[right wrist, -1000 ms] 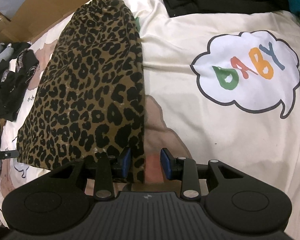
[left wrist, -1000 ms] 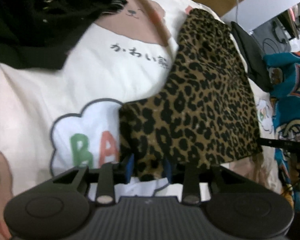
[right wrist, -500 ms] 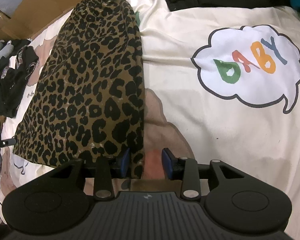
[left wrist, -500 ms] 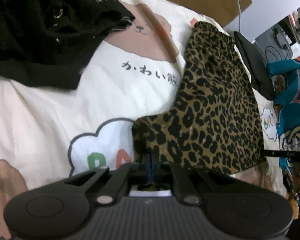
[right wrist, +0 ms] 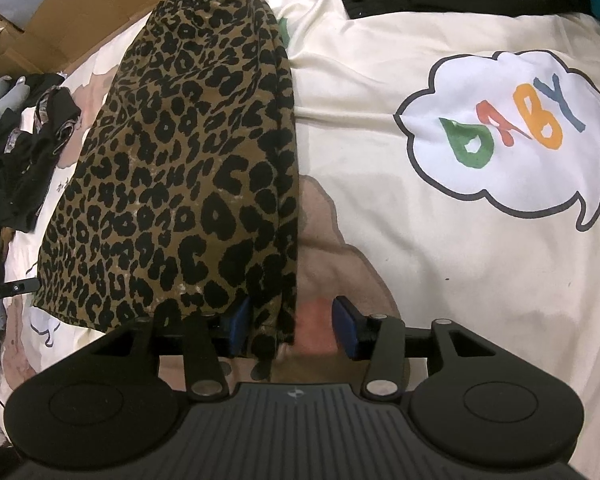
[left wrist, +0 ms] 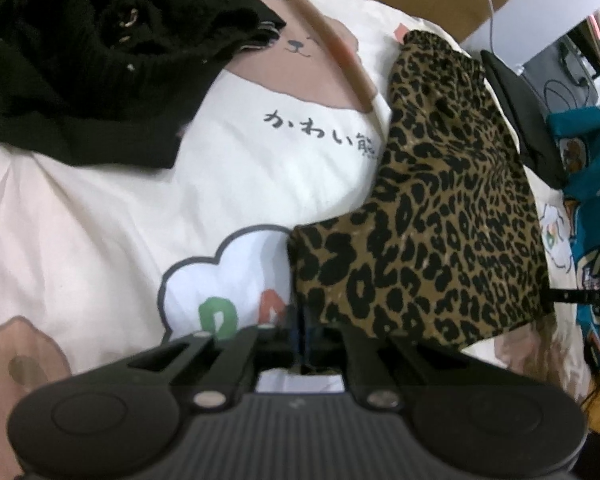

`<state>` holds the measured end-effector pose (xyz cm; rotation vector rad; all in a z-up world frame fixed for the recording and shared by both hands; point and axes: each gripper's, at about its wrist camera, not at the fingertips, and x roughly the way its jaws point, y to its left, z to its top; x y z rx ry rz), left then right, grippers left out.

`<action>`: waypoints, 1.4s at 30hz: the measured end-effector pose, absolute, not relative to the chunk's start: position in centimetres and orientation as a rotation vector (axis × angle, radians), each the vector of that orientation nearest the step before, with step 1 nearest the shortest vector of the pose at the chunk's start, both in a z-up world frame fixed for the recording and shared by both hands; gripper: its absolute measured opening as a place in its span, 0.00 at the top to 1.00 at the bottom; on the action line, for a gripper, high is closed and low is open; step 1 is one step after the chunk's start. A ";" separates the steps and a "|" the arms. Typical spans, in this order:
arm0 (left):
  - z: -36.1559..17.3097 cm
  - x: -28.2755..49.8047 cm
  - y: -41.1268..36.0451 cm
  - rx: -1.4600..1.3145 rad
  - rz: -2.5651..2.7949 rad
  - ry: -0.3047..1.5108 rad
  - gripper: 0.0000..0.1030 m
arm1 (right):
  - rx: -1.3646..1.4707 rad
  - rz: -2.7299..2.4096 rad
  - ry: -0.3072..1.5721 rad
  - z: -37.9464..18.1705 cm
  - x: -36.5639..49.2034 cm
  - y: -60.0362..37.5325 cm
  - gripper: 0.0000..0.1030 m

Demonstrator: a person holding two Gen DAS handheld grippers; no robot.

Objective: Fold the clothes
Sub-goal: 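Smooth the shorts edge with the left gripper while the right gripper holds the hem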

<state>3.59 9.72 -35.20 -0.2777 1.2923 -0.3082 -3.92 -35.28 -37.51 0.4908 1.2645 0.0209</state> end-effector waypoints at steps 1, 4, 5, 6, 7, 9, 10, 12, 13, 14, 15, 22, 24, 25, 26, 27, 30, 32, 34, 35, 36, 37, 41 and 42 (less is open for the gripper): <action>-35.2 3.6 9.9 -0.291 -0.303 1.293 0.86 | 0.494 0.020 1.264 -37.5 -3.9 -35.4 0.50; -35.4 3.7 10.4 -0.335 -0.306 1.298 0.81 | 0.503 0.017 1.263 -37.5 -4.0 -35.5 0.50; -35.5 3.6 10.5 -0.356 -0.314 1.303 0.77 | 0.503 0.017 1.263 -37.5 -4.0 -35.5 0.50; -35.7 3.6 10.6 -0.372 -0.320 1.309 0.74 | 0.502 0.017 1.263 -37.5 -4.0 -35.5 0.50; -35.9 3.5 10.6 -0.387 -0.325 1.316 0.68 | 0.501 0.018 1.264 -37.5 -4.0 -35.4 0.50; -36.5 3.3 10.5 -0.398 -0.334 1.341 0.66 | 0.496 0.019 1.265 -37.5 -4.0 -35.4 0.50; -36.9 3.2 10.5 -0.411 -0.337 1.349 0.64 | 0.494 0.020 1.265 -37.5 -4.0 -35.3 0.50; -37.5 3.0 10.6 -0.446 -0.341 1.359 0.62 | 0.492 0.021 1.266 -37.5 -4.0 -35.3 0.50; -37.7 3.0 10.7 -0.466 -0.343 1.362 0.60 | 0.491 0.022 1.267 -37.5 -4.0 -35.3 0.50; -37.9 3.1 10.8 -0.476 -0.349 1.365 0.58 | 0.491 0.023 1.267 -37.6 -4.0 -35.3 0.50; -38.0 3.1 10.8 -0.485 -0.356 1.367 0.58 | 0.491 0.023 1.268 -37.6 -4.0 -35.3 0.50; -37.8 3.5 11.5 -0.562 -0.396 1.366 0.87 | 0.495 0.029 1.268 -37.6 -3.9 -35.4 0.50; -37.3 3.6 12.0 -0.606 -0.410 1.347 0.87 | 0.501 0.031 1.267 -37.7 -3.9 -35.5 0.50; -37.3 3.6 12.2 -0.627 -0.412 1.342 0.84 | 0.505 0.031 1.267 -37.7 -3.9 -35.6 0.50; -37.2 3.7 12.5 -0.647 -0.412 1.337 0.81 | 0.510 0.031 1.267 -37.7 -4.0 -35.6 0.50; -37.4 3.8 12.6 -0.666 -0.402 1.337 0.80 | 0.515 0.031 1.267 -37.8 -4.0 -35.7 0.50; -38.3 4.0 12.8 -0.692 -0.382 1.359 0.67 | 0.526 0.031 1.264 -37.8 -4.0 -35.8 0.50; -38.9 4.0 12.8 -0.698 -0.381 1.375 0.60 | 0.535 0.031 1.262 -37.8 -4.0 -36.0 0.50; -39.1 4.0 12.9 -0.710 -0.391 1.372 0.59 | 0.545 0.031 1.262 -37.9 -4.1 -36.1 0.50; -39.2 4.0 13.0 -0.718 -0.395 1.370 0.58 | 0.548 0.031 1.262 -37.9 -4.0 -36.1 0.50; -39.4 4.0 13.0 -0.731 -0.400 1.372 0.57 | 0.551 0.032 1.261 -37.9 -4.0 -36.2 0.50; -39.5 4.0 13.0 -0.745 -0.406 1.374 0.56 | 0.553 0.032 1.261 -37.9 -4.0 -36.2 0.50; -39.7 3.8 12.8 -0.795 -0.471 1.392 0.57 | 0.557 0.035 1.257 -37.9 -4.1 -36.3 0.50; -39.7 3.7 12.6 -0.797 -0.484 1.390 0.57 | 0.558 0.036 1.257 -37.9 -4.2 -36.3 0.50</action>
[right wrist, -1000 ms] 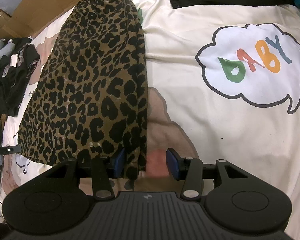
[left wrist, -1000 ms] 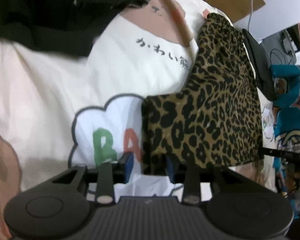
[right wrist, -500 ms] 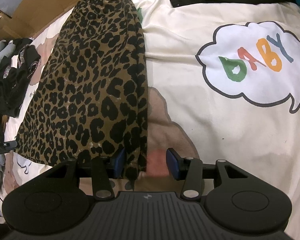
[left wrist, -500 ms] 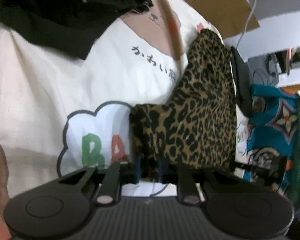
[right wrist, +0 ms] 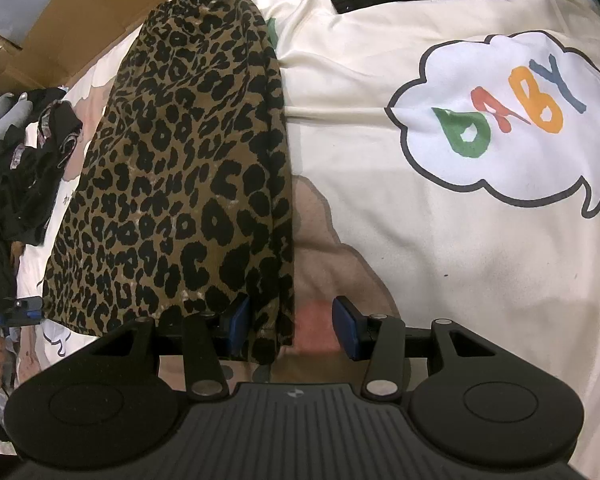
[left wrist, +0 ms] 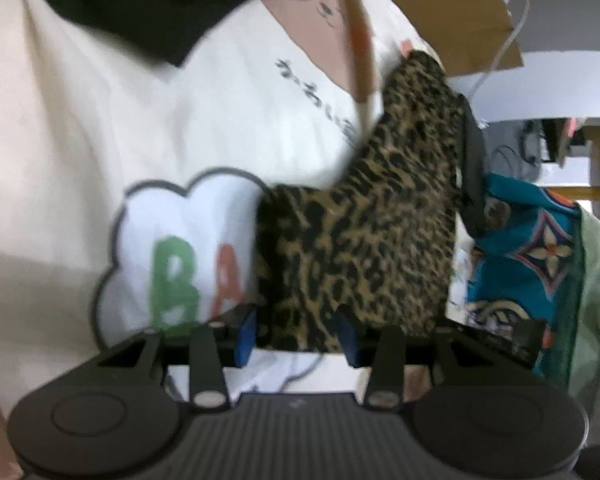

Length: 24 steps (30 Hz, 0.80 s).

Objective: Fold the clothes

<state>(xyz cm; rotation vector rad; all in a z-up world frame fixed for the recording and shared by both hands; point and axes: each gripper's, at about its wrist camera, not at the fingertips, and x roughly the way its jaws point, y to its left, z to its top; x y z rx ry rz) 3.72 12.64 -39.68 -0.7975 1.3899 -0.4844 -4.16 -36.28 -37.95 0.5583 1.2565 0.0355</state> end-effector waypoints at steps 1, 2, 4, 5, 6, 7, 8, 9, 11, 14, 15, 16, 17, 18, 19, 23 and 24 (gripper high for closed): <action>-39.7 3.7 12.6 -0.799 -0.486 1.387 0.57 | 0.560 0.036 1.256 -38.0 -4.2 -36.3 0.50; -39.8 3.7 12.6 -0.803 -0.478 1.385 0.57 | 0.561 0.037 1.256 -38.0 -4.2 -36.3 0.50; -40.1 3.9 12.8 -0.825 -0.461 1.376 0.57 | 0.561 0.038 1.256 -38.0 -4.2 -36.4 0.50; -40.3 4.1 12.9 -0.838 -0.455 1.369 0.57 | 0.560 0.039 1.257 -38.0 -4.1 -36.4 0.50; -40.4 4.3 13.0 -0.845 -0.454 1.364 0.57 | 0.559 0.040 1.257 -38.0 -4.1 -36.4 0.50; -40.5 4.5 13.0 -0.847 -0.460 1.361 0.57 | 0.560 0.041 1.257 -38.0 -4.1 -36.4 0.50; -40.5 4.8 12.8 -0.842 -0.473 1.360 0.57 | 0.563 0.041 1.255 -38.0 -4.0 -36.4 0.50; -40.4 5.0 12.6 -0.835 -0.490 1.361 0.57 | 0.570 0.041 1.252 -38.0 -4.0 -36.5 0.50; -40.5 5.1 12.5 -0.833 -0.513 1.369 0.61 | 0.590 0.041 1.240 -38.0 -4.0 -36.7 0.50; -40.9 4.7 12.2 -0.831 -0.533 1.396 0.69 | 0.612 0.036 1.224 -38.2 -4.2 -37.0 0.50; -41.0 4.5 12.0 -0.817 -0.532 1.407 0.72 | 0.614 0.035 1.221 -38.3 -4.2 -37.0 0.50; -41.1 4.3 11.9 -0.802 -0.534 1.414 0.79 | 0.616 0.036 1.217 -38.3 -4.2 -37.0 0.50; -41.0 4.2 11.8 -0.784 -0.529 1.413 0.85 | 0.619 0.039 1.213 -38.3 -4.2 -36.9 0.50; -41.0 4.2 11.7 -0.773 -0.520 1.410 0.87 | 0.622 0.041 1.209 -38.4 -4.2 -36.9 0.50; -40.9 4.2 11.6 -0.763 -0.514 1.407 0.89 | 0.625 0.043 1.204 -38.4 -4.2 -36.8 0.50; -40.0 4.3 10.8 -0.685 -0.510 1.395 0.92 | 0.643 0.071 1.189 -38.6 -4.0 -36.5 0.50; -39.9 4.3 10.7 -0.672 -0.509 1.395 0.92 | 0.649 0.079 1.185 -38.7 -4.0 -36.5 0.50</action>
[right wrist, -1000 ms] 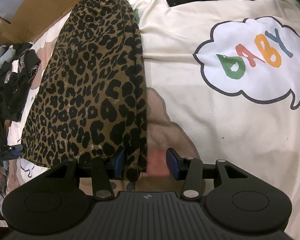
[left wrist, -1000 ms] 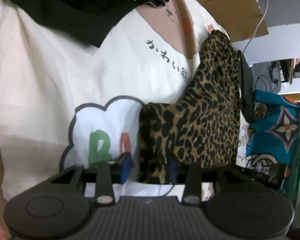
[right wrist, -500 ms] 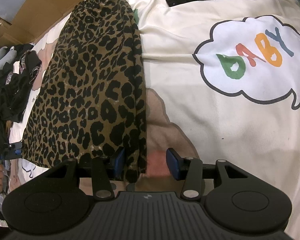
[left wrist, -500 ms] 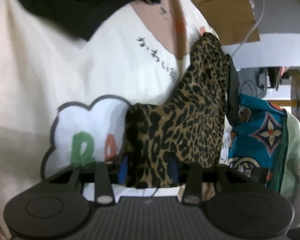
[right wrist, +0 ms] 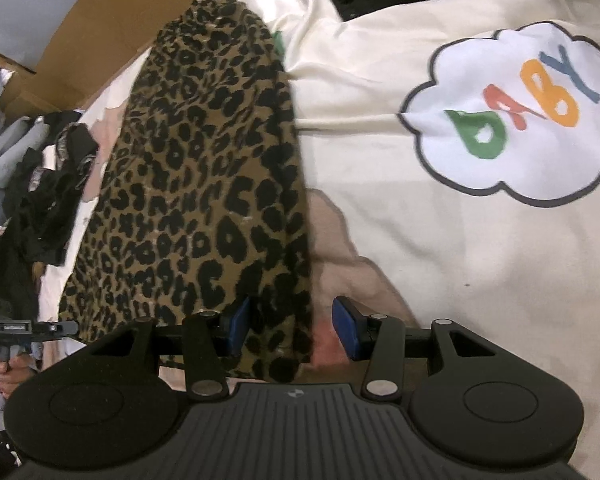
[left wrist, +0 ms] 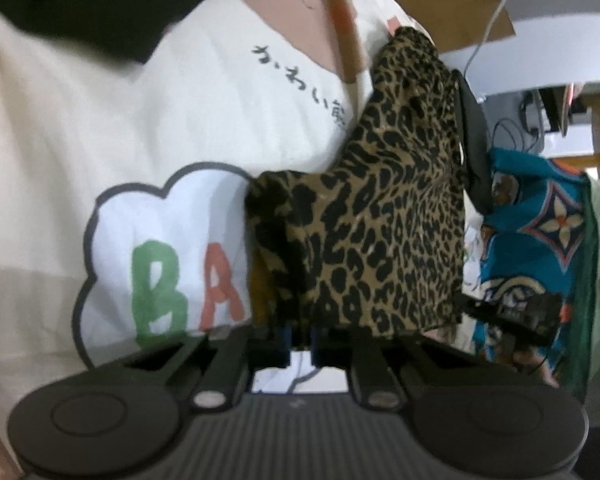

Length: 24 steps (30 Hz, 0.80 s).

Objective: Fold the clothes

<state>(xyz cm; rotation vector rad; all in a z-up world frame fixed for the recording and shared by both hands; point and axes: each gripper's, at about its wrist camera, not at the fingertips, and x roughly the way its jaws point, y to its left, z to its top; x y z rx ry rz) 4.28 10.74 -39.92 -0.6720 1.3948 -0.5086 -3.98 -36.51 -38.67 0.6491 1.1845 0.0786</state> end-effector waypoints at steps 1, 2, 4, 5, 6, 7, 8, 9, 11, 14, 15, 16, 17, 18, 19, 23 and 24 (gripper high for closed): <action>-39.8 4.2 10.7 -0.668 -0.503 1.396 0.92 | 0.658 0.084 1.181 -38.8 -3.9 -36.5 0.50; -39.8 4.3 10.7 -0.669 -0.497 1.400 0.92 | 0.667 0.089 1.177 -39.0 -3.9 -36.5 0.50; -40.0 4.4 10.6 -0.669 -0.490 1.411 0.92 | 0.696 0.101 1.168 -39.4 -3.9 -36.6 0.50; -40.2 4.5 10.6 -0.669 -0.487 1.417 0.92 | 0.715 0.108 1.164 -39.7 -3.9 -36.8 0.50; -40.3 4.6 10.6 -0.670 -0.484 1.424 0.91 | 0.733 0.117 1.159 -40.0 -3.9 -37.0 0.50; -40.5 4.6 10.5 -0.670 -0.481 1.430 0.91 | 0.758 0.127 1.153 -40.2 -3.9 -37.3 0.51; -40.7 4.8 10.4 -0.672 -0.476 1.433 0.91 | 0.789 0.137 1.147 -40.6 -3.9 -37.8 0.52; -40.8 4.8 10.4 -0.674 -0.475 1.431 0.91 | 0.808 0.143 1.146 -40.8 -4.0 -38.1 0.54; -40.8 4.8 10.5 -0.680 -0.471 1.419 0.89 | 0.823 0.147 1.157 -41.0 -4.0 -38.7 0.77; -40.8 4.9 10.5 -0.691 -0.472 1.403 0.88 | 0.854 0.174 1.151 -40.7 -4.0 -39.0 0.87; -40.8 5.0 10.5 -0.694 -0.473 1.398 0.88 | 0.862 0.186 1.145 -40.4 -4.0 -39.1 0.87; -40.8 5.0 10.6 -0.696 -0.475 1.397 0.88 | 0.867 0.199 1.140 -40.2 -4.0 -39.0 0.87; -40.9 5.1 10.7 -0.699 -0.477 1.396 0.87 | 0.868 0.205 1.140 -40.2 -3.9 -38.9 0.85; -40.9 5.1 10.8 -0.702 -0.479 1.396 0.86 | 0.865 0.204 1.144 -40.2 -3.8 -38.8 0.84; -41.0 5.0 10.9 -0.705 -0.481 1.396 0.86 | 0.860 0.199 1.151 -40.4 -3.6 -38.6 0.82; -41.3 4.9 11.2 -0.742 -0.477 1.391 0.85 | 0.898 0.197 1.174 -41.8 -3.3 -38.6 0.71; -41.4 5.0 11.2 -0.749 -0.476 1.388 0.85 | 0.920 0.198 1.171 -42.1 -3.3 -38.7 0.67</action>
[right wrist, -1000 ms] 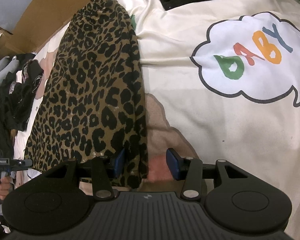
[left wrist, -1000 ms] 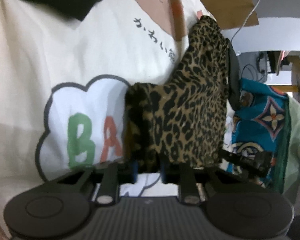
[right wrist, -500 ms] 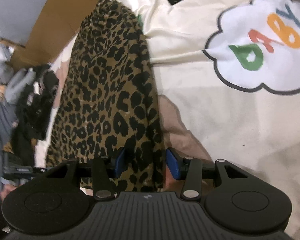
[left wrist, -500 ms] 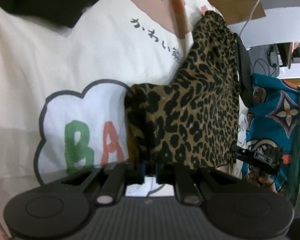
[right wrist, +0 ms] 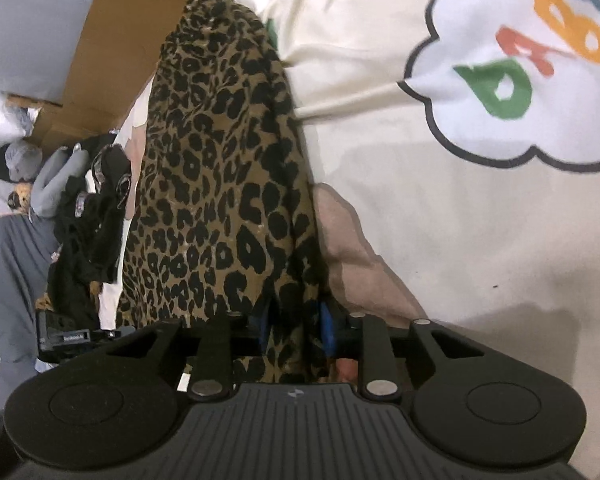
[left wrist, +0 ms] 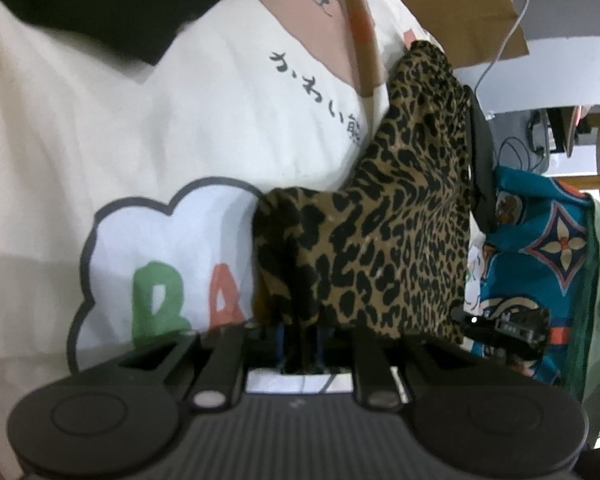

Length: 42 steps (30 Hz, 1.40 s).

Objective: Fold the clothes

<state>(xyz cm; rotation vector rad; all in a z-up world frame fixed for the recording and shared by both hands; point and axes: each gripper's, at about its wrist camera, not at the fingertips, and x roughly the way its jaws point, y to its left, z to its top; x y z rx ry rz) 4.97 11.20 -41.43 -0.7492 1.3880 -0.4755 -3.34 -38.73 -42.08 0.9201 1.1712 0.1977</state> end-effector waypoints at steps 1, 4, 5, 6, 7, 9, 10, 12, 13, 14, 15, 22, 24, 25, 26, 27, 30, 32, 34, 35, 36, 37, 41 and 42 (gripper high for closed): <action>-41.6 5.0 11.3 -0.759 -0.475 1.385 0.85 | 0.947 0.199 1.169 -42.4 -3.4 -38.9 0.67; -42.4 5.2 11.4 -0.812 -0.480 1.381 0.85 | 1.000 0.210 1.161 -43.0 -3.5 -39.5 0.68; -42.7 5.2 11.5 -0.838 -0.482 1.380 0.86 | 0.996 0.213 1.159 -43.0 -3.5 -39.5 0.71; -43.0 5.2 11.4 -0.851 -0.486 1.380 0.87 | 0.974 0.215 1.160 -42.8 -3.5 -39.4 0.89; -42.9 5.2 11.3 -0.846 -0.492 1.379 0.89 | 0.951 0.218 1.160 -42.6 -3.4 -39.4 0.93; -42.8 5.1 11.2 -0.833 -0.502 1.375 0.90 | 0.944 0.227 1.152 -42.1 -3.4 -39.3 0.94; -42.6 5.1 11.3 -0.831 -0.504 1.373 0.90 | 0.942 0.230 1.151 -42.1 -3.3 -39.3 0.94; -42.5 5.1 11.3 -0.828 -0.505 1.375 0.90 | 0.928 0.235 1.165 -42.2 -3.2 -39.1 0.92; -42.5 5.1 11.3 -0.826 -0.504 1.378 0.89 | 0.923 0.238 1.172 -42.3 -3.0 -39.0 0.90; -42.6 5.2 11.2 -0.827 -0.497 1.384 0.89 | 0.924 0.241 1.179 -42.5 -2.9 -38.9 0.87; -42.7 5.3 11.3 -0.835 -0.493 1.388 0.89 | 0.929 0.244 1.183 -42.6 -2.8 -39.0 0.75; -43.2 5.2 11.2 -0.862 -0.511 1.384 0.87 | 0.929 0.282 1.175 -42.7 -2.4 -38.4 0.61; -43.4 5.1 11.3 -0.877 -0.510 1.384 0.89 | 0.934 0.279 1.173 -42.8 -2.5 -38.5 0.75; -43.3 5.1 11.3 -0.873 -0.511 1.382 0.90 | 0.929 0.275 1.175 -42.8 -2.6 -38.6 0.87; -43.2 5.0 11.3 -0.860 -0.512 1.377 0.91 | 0.924 0.272 1.177 -42.9 -2.6 -38.6 0.91; -43.0 5.0 11.2 -0.845 -0.511 1.372 0.91 | 0.926 0.270 1.176 -42.9 -2.7 -38.7 0.95; -42.2 4.9 10.9 -0.806 -0.494 1.364 0.93 | 0.948 0.255 1.175 -42.7 -2.8 -38.7 0.97; -41.4 4.8 10.8 -0.793 -0.471 1.353 0.93 | 0.966 0.233 1.176 -42.4 -2.9 -38.6 0.98; -40.8 4.5 10.7 -0.791 -0.440 1.349 0.93 | 0.978 0.211 1.174 -42.1 -3.1 -38.5 0.98; -40.5 4.3 10.6 -0.780 -0.427 1.353 0.93 | 0.980 0.207 1.173 -41.8 -3.1 -38.4 0.98; -40.2 4.1 10.4 -0.770 -0.419 1.358 0.93 | 0.979 0.207 1.171 -41.5 -3.2 -38.4 0.98; -39.7 3.9 10.4 -0.762 -0.412 1.363 0.93 | 0.978 0.208 1.168 -41.1 -3.2 -38.3 0.98; -37.4 3.6 10.2 -0.732 -0.394 1.374 0.93 | 0.961 0.237 1.165 -38.6 -3.1 -38.1 0.99; -36.7 3.6 10.2 -0.727 -0.392 1.374 0.93 | 0.958 0.242 1.164 -38.0 -3.1 -38.1 0.99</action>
